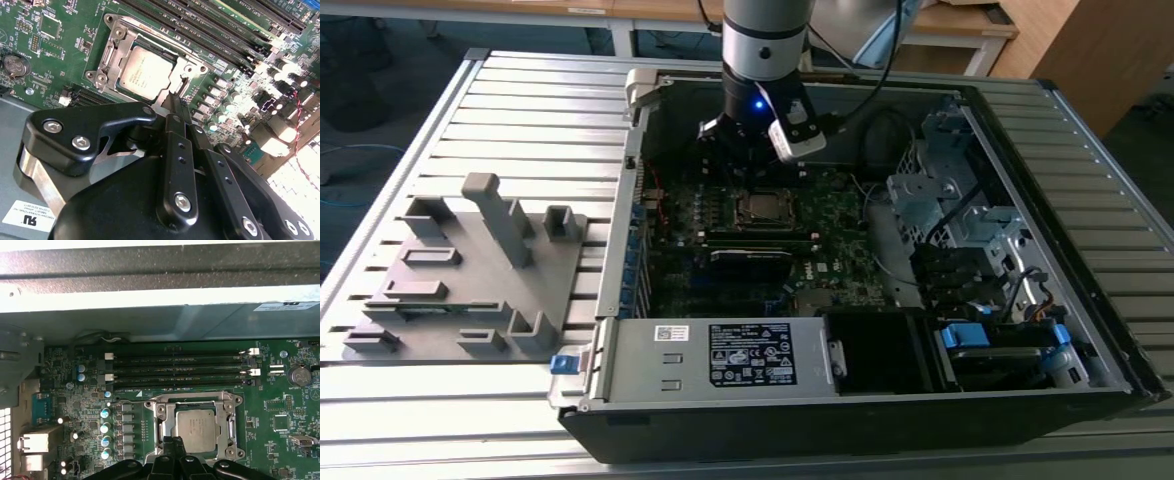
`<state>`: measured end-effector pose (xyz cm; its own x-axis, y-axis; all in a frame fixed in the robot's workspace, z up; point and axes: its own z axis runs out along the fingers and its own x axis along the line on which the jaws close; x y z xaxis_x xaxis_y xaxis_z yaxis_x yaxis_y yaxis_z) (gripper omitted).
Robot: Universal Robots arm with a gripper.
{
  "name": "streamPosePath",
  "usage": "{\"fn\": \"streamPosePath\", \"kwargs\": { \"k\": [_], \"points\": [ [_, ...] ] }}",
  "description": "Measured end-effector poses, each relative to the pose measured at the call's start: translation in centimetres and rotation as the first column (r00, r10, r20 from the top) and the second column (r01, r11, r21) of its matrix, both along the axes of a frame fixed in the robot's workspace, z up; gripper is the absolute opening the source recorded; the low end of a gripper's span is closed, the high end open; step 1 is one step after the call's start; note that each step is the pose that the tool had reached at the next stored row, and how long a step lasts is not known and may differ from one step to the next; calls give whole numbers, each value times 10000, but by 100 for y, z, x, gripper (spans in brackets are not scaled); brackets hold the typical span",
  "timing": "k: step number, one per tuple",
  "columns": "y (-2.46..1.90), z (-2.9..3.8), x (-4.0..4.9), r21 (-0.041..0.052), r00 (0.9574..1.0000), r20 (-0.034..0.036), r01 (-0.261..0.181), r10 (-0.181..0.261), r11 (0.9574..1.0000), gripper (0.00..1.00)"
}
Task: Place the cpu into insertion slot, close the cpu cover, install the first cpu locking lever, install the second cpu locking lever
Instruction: 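Install the first cpu locking lever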
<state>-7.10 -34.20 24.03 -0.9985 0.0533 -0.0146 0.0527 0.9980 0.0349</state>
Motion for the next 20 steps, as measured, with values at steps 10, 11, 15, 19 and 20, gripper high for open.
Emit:
{"fn": "streamPosePath", "kwargs": {
  "k": [10,11,15,19,20],
  "points": [
    [0,80,0,0,10000,0,-1,1,10000,10],
    [0,80,-4,0,10000,-2,-1,1,10000,10],
    [-1,78,-43,4,10000,0,-1,1,10000,10],
    [-1,76,-114,8,10000,5,0,0,10000,10],
    [-1,76,-136,8,10000,6,0,0,10000,10]
  ]
}}
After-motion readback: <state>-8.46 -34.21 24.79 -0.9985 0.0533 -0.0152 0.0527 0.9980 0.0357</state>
